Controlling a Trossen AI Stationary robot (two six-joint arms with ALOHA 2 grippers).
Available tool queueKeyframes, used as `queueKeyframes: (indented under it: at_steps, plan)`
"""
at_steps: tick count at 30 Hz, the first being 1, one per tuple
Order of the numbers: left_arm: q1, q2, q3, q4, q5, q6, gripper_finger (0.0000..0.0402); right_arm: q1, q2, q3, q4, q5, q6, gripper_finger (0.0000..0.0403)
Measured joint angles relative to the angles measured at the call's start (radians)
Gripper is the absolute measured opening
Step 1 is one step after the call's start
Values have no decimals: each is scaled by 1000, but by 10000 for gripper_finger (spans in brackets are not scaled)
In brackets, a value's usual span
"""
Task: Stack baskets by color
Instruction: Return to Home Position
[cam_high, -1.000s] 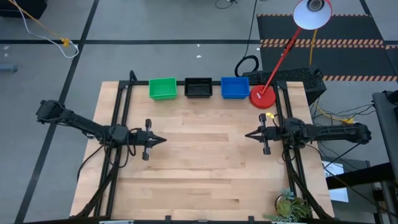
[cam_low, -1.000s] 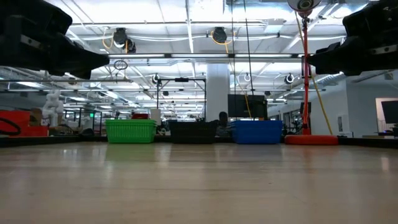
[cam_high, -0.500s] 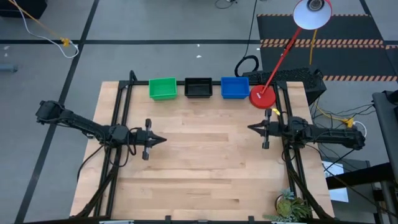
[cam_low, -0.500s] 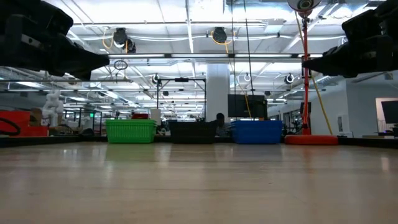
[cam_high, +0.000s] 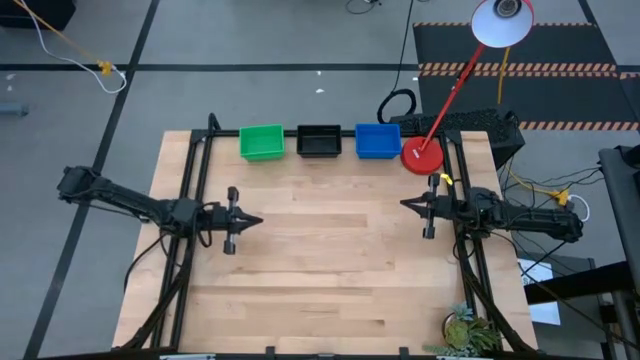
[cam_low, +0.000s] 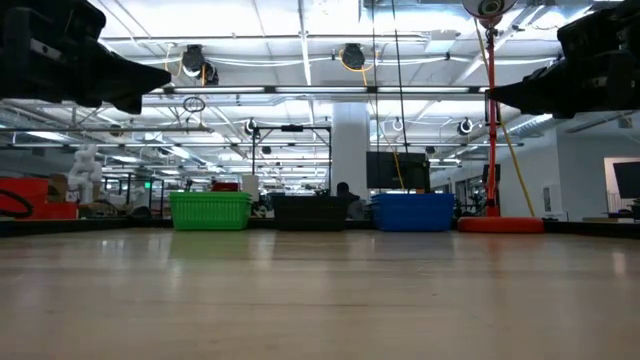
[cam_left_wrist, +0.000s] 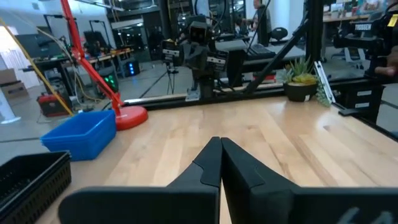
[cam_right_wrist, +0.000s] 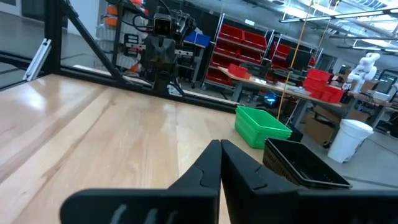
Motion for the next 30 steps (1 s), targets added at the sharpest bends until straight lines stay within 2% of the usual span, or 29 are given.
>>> queueKeyframes:
  at_steps: [7,13,20,30]
  plan:
    - [0,-110,0,-99,-1,30,8,0,0,0,0,-3,6,0]
    - [0,-230,0,-222,-1,26,8,0,0,0,-3,-65,15,0]
    - [0,-364,0,-339,-13,33,5,4,0,0,4,-74,24,0]
    - [0,-444,0,-456,-44,26,8,34,0,0,3,-51,18,0]
